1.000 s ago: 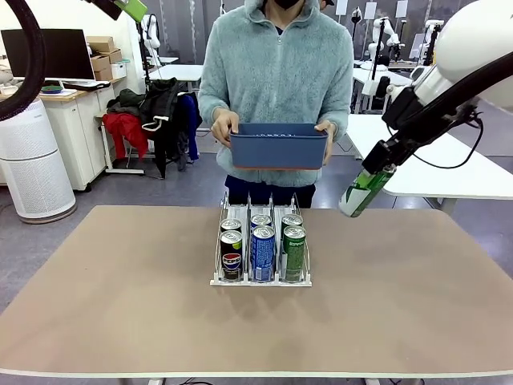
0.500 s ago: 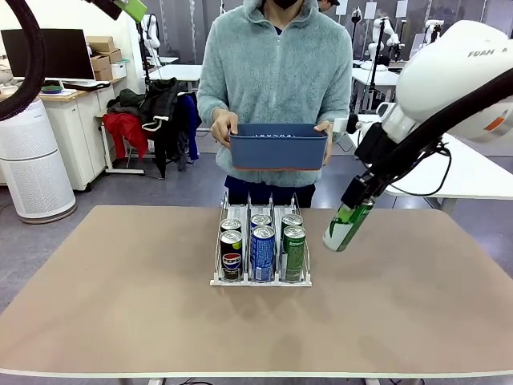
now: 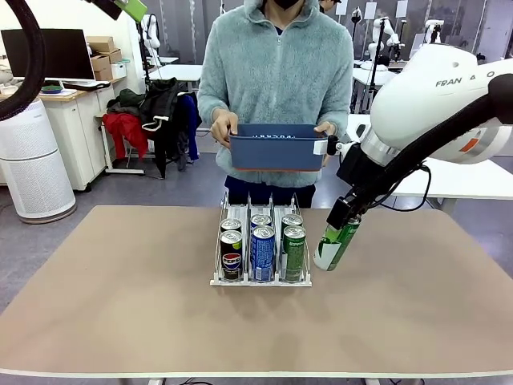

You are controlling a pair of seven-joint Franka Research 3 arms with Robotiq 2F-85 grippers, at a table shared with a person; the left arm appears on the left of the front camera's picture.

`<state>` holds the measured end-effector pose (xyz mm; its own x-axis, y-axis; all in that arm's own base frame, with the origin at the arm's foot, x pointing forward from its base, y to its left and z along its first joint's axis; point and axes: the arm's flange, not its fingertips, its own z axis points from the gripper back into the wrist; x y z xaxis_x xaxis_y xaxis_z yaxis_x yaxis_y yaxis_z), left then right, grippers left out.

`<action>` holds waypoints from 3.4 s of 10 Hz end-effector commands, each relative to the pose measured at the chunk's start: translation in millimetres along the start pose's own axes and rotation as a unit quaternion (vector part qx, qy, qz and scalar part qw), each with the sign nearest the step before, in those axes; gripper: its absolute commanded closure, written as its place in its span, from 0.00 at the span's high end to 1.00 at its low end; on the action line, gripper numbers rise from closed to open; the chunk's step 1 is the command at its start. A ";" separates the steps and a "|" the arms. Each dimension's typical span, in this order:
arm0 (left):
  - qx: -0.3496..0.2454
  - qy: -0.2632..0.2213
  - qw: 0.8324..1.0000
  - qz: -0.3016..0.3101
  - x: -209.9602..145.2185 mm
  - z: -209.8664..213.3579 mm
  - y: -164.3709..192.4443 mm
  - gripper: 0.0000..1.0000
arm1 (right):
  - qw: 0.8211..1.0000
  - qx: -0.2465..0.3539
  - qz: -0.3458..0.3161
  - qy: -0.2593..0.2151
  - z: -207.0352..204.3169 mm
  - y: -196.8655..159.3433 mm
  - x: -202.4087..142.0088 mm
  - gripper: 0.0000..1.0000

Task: Fill the beverage cans into the dispenser.
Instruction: Place the picked Sprite in the line of the Automatic Can Dispenser with the same cans.

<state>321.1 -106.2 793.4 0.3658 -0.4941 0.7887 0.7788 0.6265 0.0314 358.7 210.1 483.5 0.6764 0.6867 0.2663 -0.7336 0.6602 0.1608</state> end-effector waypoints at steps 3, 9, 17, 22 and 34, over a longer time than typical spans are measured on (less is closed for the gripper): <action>-0.001 0.000 1.000 0.001 -1.2 -0.4 0.2 1.00 | 1.000 0.002 0.007 0.002 3.1 1.4 -1.6 0.00; -0.001 0.000 1.000 0.001 -1.2 -0.4 0.2 1.00 | 0.996 -0.055 -0.030 -0.069 -25.4 22.7 -3.3 0.58; -0.001 0.000 1.000 0.001 -1.2 -0.4 0.2 1.00 | 0.997 -0.044 -0.007 -0.063 -46.3 51.5 -1.2 0.58; -0.001 0.000 1.000 0.001 -1.2 -0.4 0.2 1.00 | 0.999 -0.017 0.031 -0.041 -64.5 36.3 12.6 0.58; -0.001 0.000 1.000 0.001 -1.2 -0.4 0.2 1.00 | 0.994 -0.068 0.028 -0.076 -70.8 -33.2 65.4 0.58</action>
<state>321.0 -106.2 793.4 0.3657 -0.4941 0.7887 0.7788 0.6265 0.0314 409.5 258.9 425.6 0.6276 0.6671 0.4015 -0.7459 0.6629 0.0646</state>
